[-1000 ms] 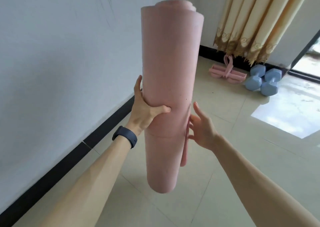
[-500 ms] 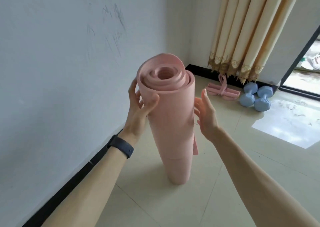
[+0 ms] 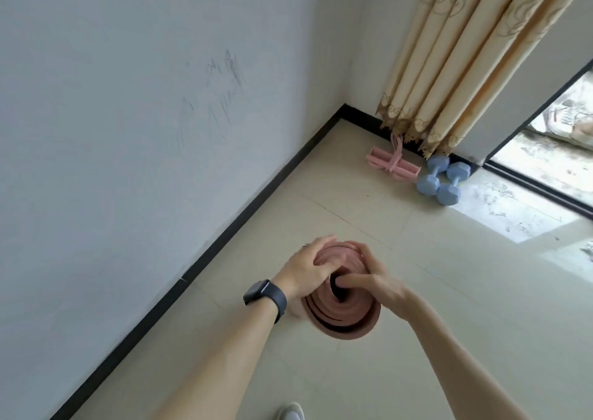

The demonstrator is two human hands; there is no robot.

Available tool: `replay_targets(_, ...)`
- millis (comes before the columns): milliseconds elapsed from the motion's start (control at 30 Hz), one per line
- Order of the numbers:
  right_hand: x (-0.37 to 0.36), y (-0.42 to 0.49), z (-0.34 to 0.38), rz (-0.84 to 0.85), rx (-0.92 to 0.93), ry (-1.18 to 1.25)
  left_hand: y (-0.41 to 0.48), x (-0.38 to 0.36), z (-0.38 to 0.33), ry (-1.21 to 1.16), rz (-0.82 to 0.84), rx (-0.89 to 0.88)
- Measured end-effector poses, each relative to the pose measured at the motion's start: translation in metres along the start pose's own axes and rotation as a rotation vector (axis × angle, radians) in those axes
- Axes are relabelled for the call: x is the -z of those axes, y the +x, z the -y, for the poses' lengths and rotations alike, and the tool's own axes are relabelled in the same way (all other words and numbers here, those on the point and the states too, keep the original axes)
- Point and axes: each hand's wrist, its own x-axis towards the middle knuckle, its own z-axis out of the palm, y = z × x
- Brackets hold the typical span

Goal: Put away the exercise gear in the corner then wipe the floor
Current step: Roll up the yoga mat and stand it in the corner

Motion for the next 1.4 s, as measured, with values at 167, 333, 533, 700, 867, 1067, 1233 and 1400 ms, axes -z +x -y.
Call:
replay_targets(167, -0.024, -0.037, 0.009, -0.163, -0.211, -0.183, -0.046, -0.01, -0.023, -0.043, -0.151, 0.31)
replay_targets(333, -0.033, -0.075, 0.049, -0.329, -0.36, 0.031, -0.1, -0.021, -0.05, -0.242, -0.081, 0.56)
replay_targets(533, -0.016, -0.155, 0.117, -0.265, -0.456, -0.071, -0.145, 0.018, -0.125, -0.113, -0.054, 0.499)
replay_targets(700, 0.013, -0.196, 0.157, -0.246, -0.478, -0.158, -0.157, 0.035, -0.181, 0.062, 0.043, 0.407)
replay_targets(867, 0.059, -0.208, 0.17, -0.198, -0.506, -0.63, -0.133, 0.036, -0.225, 0.168, 0.121, 0.365)
replay_targets(1067, 0.141, -0.161, 0.172, -0.22, -0.435, -0.489, -0.055, 0.028, -0.289, 0.255, 0.076, 0.344)
replay_targets(1233, 0.225, -0.11, 0.208, -0.23, -0.266, -0.478, 0.016, 0.039, -0.349, 0.197, -0.059, 0.347)
replay_targets(1400, 0.296, -0.056, 0.233, -0.265, -0.199, -0.379, 0.074, 0.053, -0.391, 0.035, -0.261, 0.362)
